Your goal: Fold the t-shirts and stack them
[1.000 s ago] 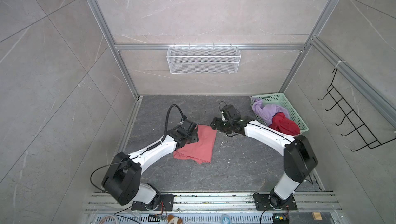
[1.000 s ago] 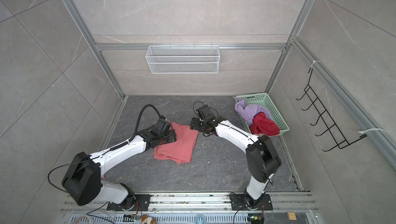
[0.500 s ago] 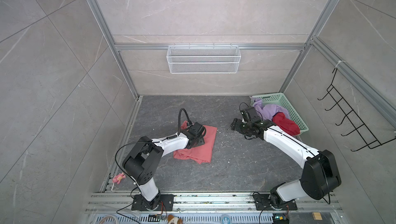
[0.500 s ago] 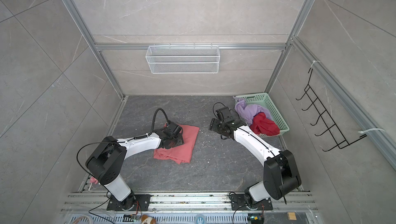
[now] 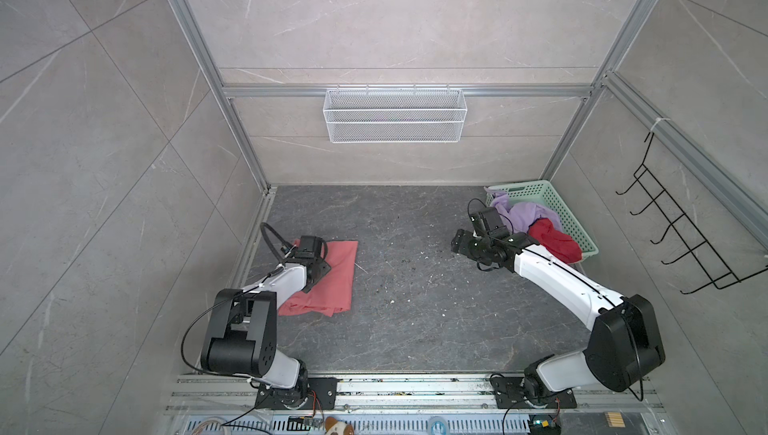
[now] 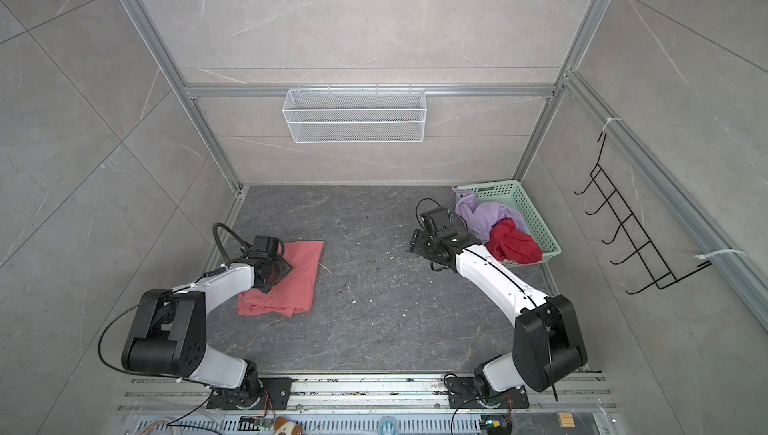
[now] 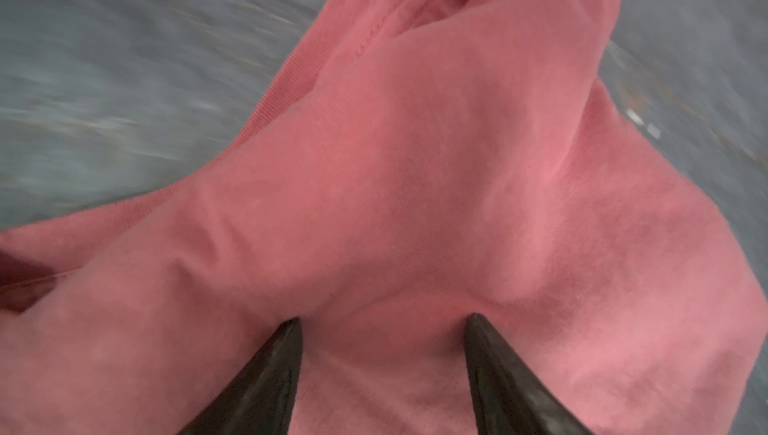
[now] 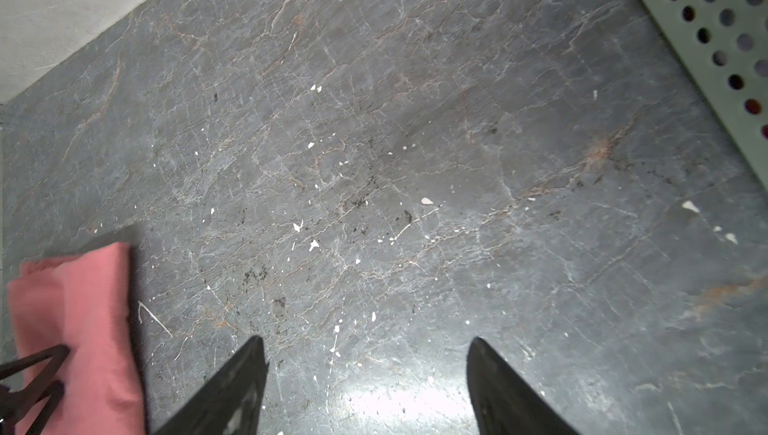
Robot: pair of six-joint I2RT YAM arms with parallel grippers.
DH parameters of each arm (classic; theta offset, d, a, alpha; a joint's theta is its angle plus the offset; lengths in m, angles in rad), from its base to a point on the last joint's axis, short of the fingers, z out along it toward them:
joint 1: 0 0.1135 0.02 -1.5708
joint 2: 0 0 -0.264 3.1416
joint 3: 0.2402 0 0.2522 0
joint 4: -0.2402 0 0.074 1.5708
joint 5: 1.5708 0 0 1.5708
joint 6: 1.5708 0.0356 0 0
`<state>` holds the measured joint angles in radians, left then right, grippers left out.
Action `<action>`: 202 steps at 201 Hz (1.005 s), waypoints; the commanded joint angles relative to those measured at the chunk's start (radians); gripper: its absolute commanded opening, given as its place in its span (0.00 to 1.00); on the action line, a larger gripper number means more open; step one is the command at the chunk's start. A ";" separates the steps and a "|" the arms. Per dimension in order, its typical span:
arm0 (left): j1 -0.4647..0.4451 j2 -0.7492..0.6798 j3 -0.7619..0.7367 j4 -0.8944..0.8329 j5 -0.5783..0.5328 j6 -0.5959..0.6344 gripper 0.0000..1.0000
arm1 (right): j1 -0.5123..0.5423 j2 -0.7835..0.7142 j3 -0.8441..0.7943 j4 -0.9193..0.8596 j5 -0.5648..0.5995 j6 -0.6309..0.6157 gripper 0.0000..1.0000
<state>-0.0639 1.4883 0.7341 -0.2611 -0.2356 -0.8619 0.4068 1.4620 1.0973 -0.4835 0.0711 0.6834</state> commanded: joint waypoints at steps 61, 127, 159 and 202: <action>0.321 0.041 0.086 -0.068 0.110 0.221 0.65 | -0.016 -0.040 -0.003 -0.056 0.028 -0.021 0.77; 0.335 0.092 0.190 -0.211 -0.030 0.371 0.63 | -0.035 -0.056 -0.028 -0.056 0.041 -0.027 0.77; 0.334 -0.008 0.156 -0.174 0.063 0.392 0.62 | -0.043 -0.049 -0.023 -0.056 0.036 -0.034 0.77; 0.294 -0.153 0.138 -0.128 0.317 0.288 0.64 | -0.048 -0.019 -0.014 -0.028 0.002 -0.028 0.77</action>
<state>0.2592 1.3983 0.8482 -0.4175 -0.0647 -0.5316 0.3622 1.4227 1.0832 -0.5201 0.0891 0.6678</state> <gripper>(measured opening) 0.636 0.768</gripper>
